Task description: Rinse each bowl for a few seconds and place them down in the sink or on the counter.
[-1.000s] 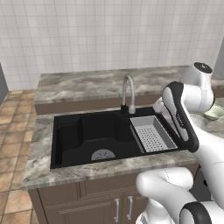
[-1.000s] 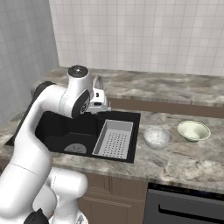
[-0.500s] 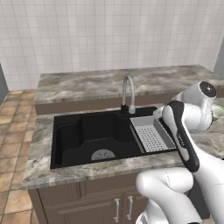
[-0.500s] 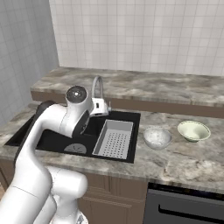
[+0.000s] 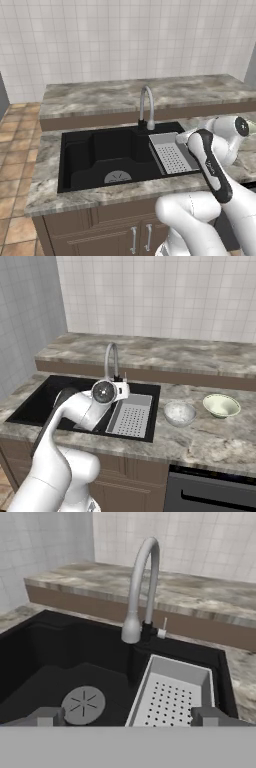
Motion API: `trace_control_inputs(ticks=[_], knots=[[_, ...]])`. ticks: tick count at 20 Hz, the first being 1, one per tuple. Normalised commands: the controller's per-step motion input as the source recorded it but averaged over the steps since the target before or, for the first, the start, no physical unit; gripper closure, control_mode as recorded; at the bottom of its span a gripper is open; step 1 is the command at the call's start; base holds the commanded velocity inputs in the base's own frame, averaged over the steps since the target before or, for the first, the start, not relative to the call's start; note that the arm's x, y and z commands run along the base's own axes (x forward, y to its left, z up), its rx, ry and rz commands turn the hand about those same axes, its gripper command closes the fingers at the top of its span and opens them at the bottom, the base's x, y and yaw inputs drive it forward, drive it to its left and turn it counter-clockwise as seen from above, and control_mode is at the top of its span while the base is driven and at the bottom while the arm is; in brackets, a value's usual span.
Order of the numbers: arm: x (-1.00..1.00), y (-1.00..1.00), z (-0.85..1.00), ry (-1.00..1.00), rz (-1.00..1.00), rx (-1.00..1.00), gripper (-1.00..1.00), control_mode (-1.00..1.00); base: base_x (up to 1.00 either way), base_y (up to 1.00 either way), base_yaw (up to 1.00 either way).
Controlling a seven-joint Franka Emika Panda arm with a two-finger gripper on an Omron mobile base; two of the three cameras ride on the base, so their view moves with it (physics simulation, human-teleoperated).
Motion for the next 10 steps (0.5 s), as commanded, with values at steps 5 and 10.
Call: trace_control_inputs(ticks=[5,10], knots=[[0.34,-0.18,-0.10,-0.07,0.10,0.06,-1.00,-1.00,0.00,0.00,0.00],[0.33,-0.24,-0.06,-0.04,0.07,0.09,-1.00,-1.00,0.00,0.00,0.00]])
